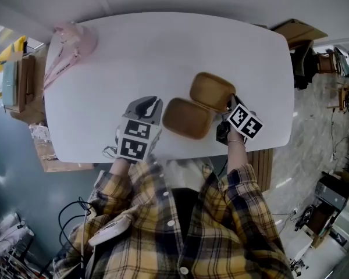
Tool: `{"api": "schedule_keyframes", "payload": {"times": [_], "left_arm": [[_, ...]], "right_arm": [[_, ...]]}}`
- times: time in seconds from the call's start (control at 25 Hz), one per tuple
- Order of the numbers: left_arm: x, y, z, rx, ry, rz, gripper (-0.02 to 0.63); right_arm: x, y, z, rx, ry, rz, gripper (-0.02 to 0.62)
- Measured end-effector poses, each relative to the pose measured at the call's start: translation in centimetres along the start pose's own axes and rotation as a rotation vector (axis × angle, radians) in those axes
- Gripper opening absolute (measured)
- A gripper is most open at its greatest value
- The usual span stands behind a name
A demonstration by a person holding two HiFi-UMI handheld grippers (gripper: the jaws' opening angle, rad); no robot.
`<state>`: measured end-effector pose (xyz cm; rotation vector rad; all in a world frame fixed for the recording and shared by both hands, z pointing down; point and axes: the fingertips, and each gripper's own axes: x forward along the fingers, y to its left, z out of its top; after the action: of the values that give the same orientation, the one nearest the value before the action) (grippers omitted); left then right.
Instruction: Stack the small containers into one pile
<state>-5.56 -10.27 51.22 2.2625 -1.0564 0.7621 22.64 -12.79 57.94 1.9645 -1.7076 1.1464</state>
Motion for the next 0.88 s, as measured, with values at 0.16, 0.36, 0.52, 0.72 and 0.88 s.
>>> {"api": "schedule_keyframes", "payload": {"times": [0.16,0.36,0.52,0.72,0.88], "left_arm": [[-0.3,0.0,0.4,0.021,-0.004,-0.008,0.031],[-0.6,0.3,1.4,0.045,-0.017,-0.023,0.031],[-0.6,0.2,2.0,0.056,-0.036,-0.06,0.031],[-0.5,0.0,2.4,0.082,-0.049,-0.098,0.031],[-0.3,0.1,2.6,0.091,-0.053,-0.14,0.031]], "right_arm": [[-0.9,-0.1,0.4,0.076,-0.038,0.011,0.025],[-3.1,0.6,1.6,0.191,-0.111,0.029,0.023],[-5.4,2.5,2.0,0.222,-0.151,0.066,0.023],[-8.0,5.3,0.8,0.151,-0.158,0.101,0.023],[-9.1,6.8,-1.3,0.076,-0.13,0.092,0.023]]}}
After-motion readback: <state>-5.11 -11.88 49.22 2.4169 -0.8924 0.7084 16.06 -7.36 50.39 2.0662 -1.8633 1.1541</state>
